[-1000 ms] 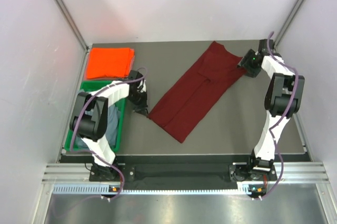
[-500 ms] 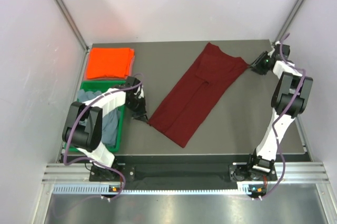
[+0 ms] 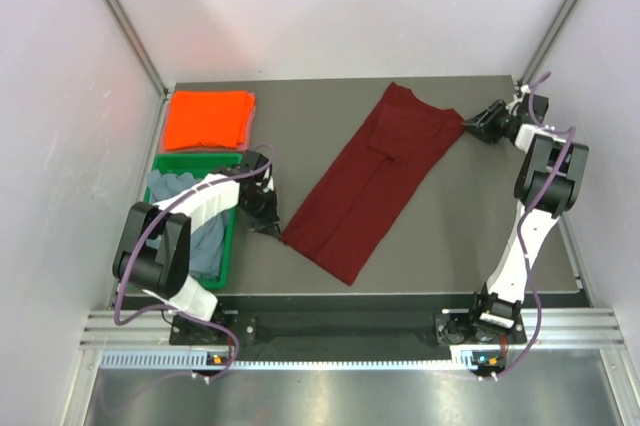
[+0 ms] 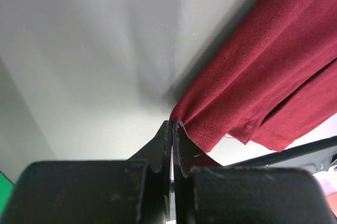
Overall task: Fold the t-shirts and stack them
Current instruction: Fold the tshirt
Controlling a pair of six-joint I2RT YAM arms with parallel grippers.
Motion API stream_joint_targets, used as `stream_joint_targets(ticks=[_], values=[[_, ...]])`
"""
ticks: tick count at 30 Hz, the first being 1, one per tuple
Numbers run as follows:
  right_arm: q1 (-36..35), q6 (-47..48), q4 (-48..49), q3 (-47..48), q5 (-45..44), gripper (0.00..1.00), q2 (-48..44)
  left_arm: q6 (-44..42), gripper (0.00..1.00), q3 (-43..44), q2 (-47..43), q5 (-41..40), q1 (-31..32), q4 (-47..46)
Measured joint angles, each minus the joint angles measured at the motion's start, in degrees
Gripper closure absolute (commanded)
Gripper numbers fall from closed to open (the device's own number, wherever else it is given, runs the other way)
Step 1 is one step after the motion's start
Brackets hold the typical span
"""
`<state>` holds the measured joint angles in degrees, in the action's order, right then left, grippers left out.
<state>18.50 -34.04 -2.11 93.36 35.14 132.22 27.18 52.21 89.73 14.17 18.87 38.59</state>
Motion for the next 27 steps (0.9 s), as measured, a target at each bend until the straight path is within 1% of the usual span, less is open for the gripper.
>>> stream_joint_targets(ticks=[1, 4, 5, 7, 8, 9, 16, 21, 25, 26, 27], values=[[-0.02, -0.37, 0.50, -0.17, 0.31, 0.63, 0.09, 0.17, 1.00, -0.31, -0.22, -0.11, 0.09, 0.00], [-0.37, -1.60, 2.21, -0.39, 0.66, 0.71, 0.61, 0.63, 1.00, -1.40, -0.55, -0.09, 0.39, 0.00], [-0.39, -1.97, 2.64, -0.42, 0.68, 0.80, 0.79, 0.90, 1.00, -1.77, -0.68, -0.07, 0.50, -0.02], [-0.39, -2.62, 3.61, -0.46, 0.72, 0.90, 1.27, 1.68, 1.00, -2.56, -1.22, 0.20, 0.72, -0.28], [-0.39, -3.13, 4.07, -0.46, 0.70, 0.99, 1.60, 2.16, 1.00, -3.06, -1.70, 0.42, 0.87, -0.66], [-0.39, -3.41, 4.24, -0.44, 0.68, 1.00, 1.95, 2.89, 1.00, -3.50, -2.32, 0.61, 1.07, -0.96], [-0.81, -6.27, 5.75, 4.39, 1.38, 1.00, 5.73, 9.38, 1.00, -6.97, -6.23, 2.67, 4.15, -5.84], [-1.31, -7.80, 5.77, 11.67, 1.57, 1.00, 10.32, 14.38, 0.99, -7.43, -6.45, 1.53, 6.49, -7.69], [-1.97, -9.05, 5.27, 18.38, 1.77, 1.00, 14.36, 17.18, 0.93, -7.43, -6.58, -0.68, 6.78, -8.41], [-2.08, -9.18, 5.09, 20.09, 1.86, 1.00, 15.28, 17.70, 0.89, -7.43, -6.58, -1.07, 6.82, -8.72], [-2.27, -9.44, 4.81, 21.92, 1.86, 1.00, 16.28, 18.27, 0.84, -7.43, -6.58, -1.46, 7.13, -9.07]])
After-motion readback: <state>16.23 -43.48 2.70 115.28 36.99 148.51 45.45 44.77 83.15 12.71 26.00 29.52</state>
